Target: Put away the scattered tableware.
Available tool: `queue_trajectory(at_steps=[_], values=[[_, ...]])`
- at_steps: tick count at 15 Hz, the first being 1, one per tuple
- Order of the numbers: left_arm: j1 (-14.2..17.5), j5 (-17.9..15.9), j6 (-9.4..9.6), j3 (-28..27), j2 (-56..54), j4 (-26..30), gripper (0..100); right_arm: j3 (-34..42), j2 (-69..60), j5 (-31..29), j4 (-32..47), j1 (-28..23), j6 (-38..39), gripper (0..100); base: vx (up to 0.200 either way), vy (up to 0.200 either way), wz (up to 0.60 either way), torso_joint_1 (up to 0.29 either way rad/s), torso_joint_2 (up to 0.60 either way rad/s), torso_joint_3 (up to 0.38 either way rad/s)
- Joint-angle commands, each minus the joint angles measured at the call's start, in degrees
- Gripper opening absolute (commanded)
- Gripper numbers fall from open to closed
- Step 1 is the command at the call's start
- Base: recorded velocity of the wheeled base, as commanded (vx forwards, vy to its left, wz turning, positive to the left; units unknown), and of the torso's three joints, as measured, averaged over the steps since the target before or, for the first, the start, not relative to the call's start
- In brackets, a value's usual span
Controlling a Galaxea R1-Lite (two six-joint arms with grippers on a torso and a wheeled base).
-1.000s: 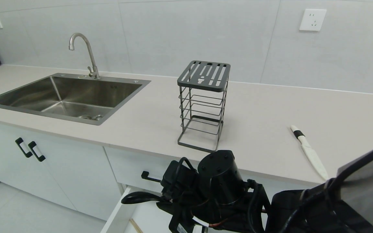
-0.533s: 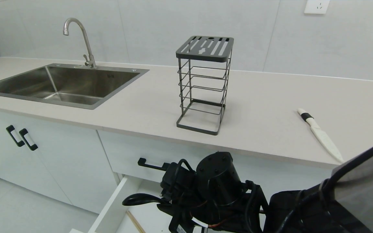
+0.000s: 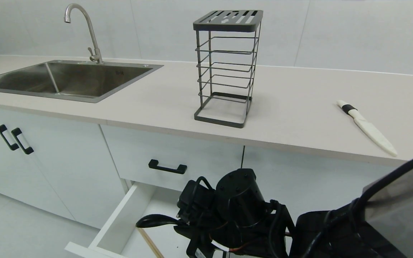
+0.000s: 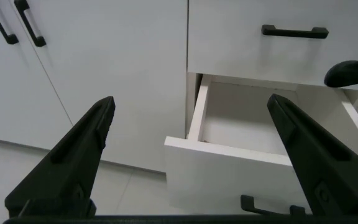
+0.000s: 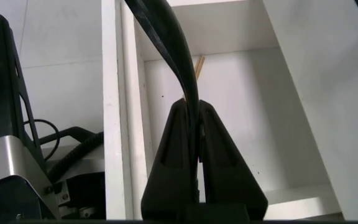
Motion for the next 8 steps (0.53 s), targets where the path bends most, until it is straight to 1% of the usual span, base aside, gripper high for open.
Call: queue_trajectory(at_steps=[1, 3, 4, 8], values=[[0.01, 0.01, 0.02, 0.00, 0.00, -0.01, 100, 0.33, 0.37, 0.04, 0.33, -0.05, 0.01, 0, 0.000, 0.000, 0.00, -0.022, 0.06, 0.036], [0.01, 0.01, 0.02, 0.00, 0.00, -0.01, 100, 0.42, 1.07, 0.13, 0.50, -0.05, -0.08, 0, 0.000, 0.000, 0.00, 0.000, 0.00, 0.000], [0.01, 0.01, 0.02, 0.00, 0.00, -0.01, 100, 0.33, 1.34, 0.13, 0.50, -0.13, -0.08, 0, 0.000, 0.000, 0.00, -0.056, 0.16, 0.090], [0.01, 0.01, 0.02, 0.00, 0.00, -0.01, 100, -0.90, 2.65, 0.13, 0.59, -0.31, -0.17, 0, 0.000, 0.000, 0.00, -0.110, 0.35, 0.216]])
